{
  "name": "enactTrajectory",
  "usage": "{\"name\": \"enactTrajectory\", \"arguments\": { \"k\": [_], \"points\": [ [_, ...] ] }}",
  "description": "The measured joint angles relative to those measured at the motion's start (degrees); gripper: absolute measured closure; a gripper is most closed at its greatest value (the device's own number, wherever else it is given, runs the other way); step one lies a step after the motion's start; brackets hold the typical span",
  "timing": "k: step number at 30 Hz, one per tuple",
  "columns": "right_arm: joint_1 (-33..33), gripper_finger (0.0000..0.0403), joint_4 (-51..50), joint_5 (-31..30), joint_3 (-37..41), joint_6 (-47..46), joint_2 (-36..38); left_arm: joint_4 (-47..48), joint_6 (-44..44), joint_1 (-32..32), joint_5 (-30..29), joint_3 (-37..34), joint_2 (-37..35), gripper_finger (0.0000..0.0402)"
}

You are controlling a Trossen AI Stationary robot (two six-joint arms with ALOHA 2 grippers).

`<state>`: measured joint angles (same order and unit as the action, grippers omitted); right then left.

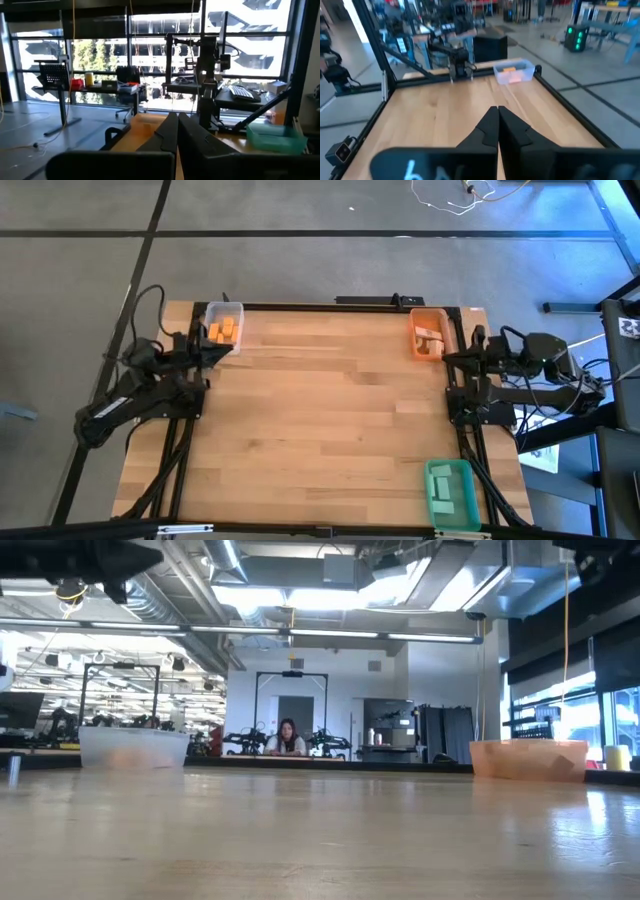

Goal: Sort & place blocks by color
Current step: Return to Home Position

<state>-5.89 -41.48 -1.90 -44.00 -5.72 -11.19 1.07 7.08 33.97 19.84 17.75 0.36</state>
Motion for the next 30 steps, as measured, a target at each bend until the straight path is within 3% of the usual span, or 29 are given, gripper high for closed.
{"name": "enactTrajectory", "arguments": {
  "k": [6,17,23,30],
  "points": [
    [0.0,0.0403,1.3,-0.2,5.7,0.3,11.1,-6.6,4.3,0.0,-0.5,-6.4,0.0,0.0402],
    [0.0,0.0403,3.3,-0.2,5.5,4.7,10.9,-15.4,7.7,0.0,-2.7,-14.7,0.0,0.0401],
    [0.0,0.0403,15.4,0.0,12.9,11.5,10.8,-16.7,3.2,0.0,-3.8,-17.3,0.0,0.0401],
    [0.0,0.0403,22.9,0.0,23.5,13.8,10.9,-16.5,-1.8,0.0,-3.9,-17.3,0.1,0.0401]
  ]
}}
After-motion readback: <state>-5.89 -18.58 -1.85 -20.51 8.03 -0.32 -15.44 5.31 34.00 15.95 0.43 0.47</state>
